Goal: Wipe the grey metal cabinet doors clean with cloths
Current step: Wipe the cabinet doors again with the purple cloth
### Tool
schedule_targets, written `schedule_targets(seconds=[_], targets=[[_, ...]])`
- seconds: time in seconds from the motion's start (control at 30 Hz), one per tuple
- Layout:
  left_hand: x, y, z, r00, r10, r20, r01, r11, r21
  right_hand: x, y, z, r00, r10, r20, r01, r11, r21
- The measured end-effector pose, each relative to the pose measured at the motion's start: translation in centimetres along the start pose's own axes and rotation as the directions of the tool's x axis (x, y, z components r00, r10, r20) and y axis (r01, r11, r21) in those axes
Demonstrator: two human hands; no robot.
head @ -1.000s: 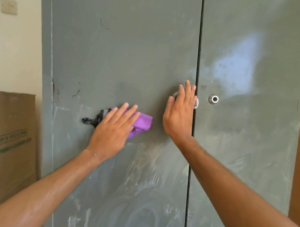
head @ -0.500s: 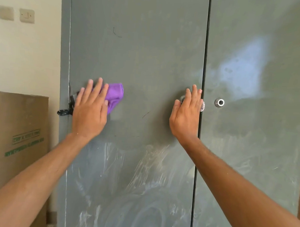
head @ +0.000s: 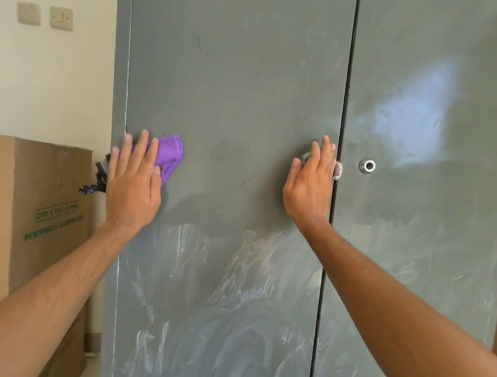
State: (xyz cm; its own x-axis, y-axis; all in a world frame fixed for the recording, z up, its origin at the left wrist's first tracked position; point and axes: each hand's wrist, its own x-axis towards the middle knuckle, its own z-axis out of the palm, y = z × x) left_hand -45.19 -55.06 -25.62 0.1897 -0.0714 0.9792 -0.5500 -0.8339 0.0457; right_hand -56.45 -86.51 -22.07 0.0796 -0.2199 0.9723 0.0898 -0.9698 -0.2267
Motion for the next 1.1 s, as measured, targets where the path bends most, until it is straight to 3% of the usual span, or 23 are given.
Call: schedule_targets(seconds=[0.17,0.33,0.53,0.77,0.83,0.9,0.97,1.0,1.1], targets=[[-5.6,-2.5,-0.5,0.972,0.132,0.196,-0.140,0.990,0.028,0.0,-0.2,-0.1,1.000,0.013,0.013,-0.012,1.000,-0.019],[0.0,-0.9,-1.2,0.993,0.019,0.113,-0.020,1.000,0.014,0.1,-0.2,-0.2,1.000,0.004,0.007,-0.004,1.000,-0.018],[-11.4,-2.2,0.6,0.941,0.201,0.273,-0.222,0.974,0.047,0.1,-0.1,-0.3,1.000,-0.008,0.029,0.008,1.000,0.023],[-4.5,-0.1,0.0,0.986,0.075,0.151,-0.080,0.997,0.023,0.2,0.4,-0.6,0.996,-0.038,0.078,0.031,0.996,0.079],[-6.8,0.1,0.7,0.967,0.181,0.180,-0.194,0.979,0.059,0.2,0.6,-0.8,0.994,-0.056,0.089,0.048,0.995,0.085],[-10.6,-0.7,1.1,0.895,0.358,0.267,-0.394,0.914,0.094,0.3,0.7,-0.8,0.993,-0.068,0.097,0.060,0.994,0.087],[-12.3,-1.5,1.0,0.856,0.416,0.307,-0.462,0.882,0.094,0.3,0.7,-0.8,0.994,-0.059,0.095,0.051,0.995,0.087],[-11.9,-1.4,1.0,0.870,0.397,0.291,-0.437,0.895,0.085,0.3,0.7,-0.8,0.995,-0.050,0.091,0.042,0.995,0.087],[-9.0,1.3,0.9,0.966,0.184,0.180,-0.187,0.982,0.004,0.3,0.6,-0.7,0.995,-0.049,0.084,0.042,0.996,0.081]])
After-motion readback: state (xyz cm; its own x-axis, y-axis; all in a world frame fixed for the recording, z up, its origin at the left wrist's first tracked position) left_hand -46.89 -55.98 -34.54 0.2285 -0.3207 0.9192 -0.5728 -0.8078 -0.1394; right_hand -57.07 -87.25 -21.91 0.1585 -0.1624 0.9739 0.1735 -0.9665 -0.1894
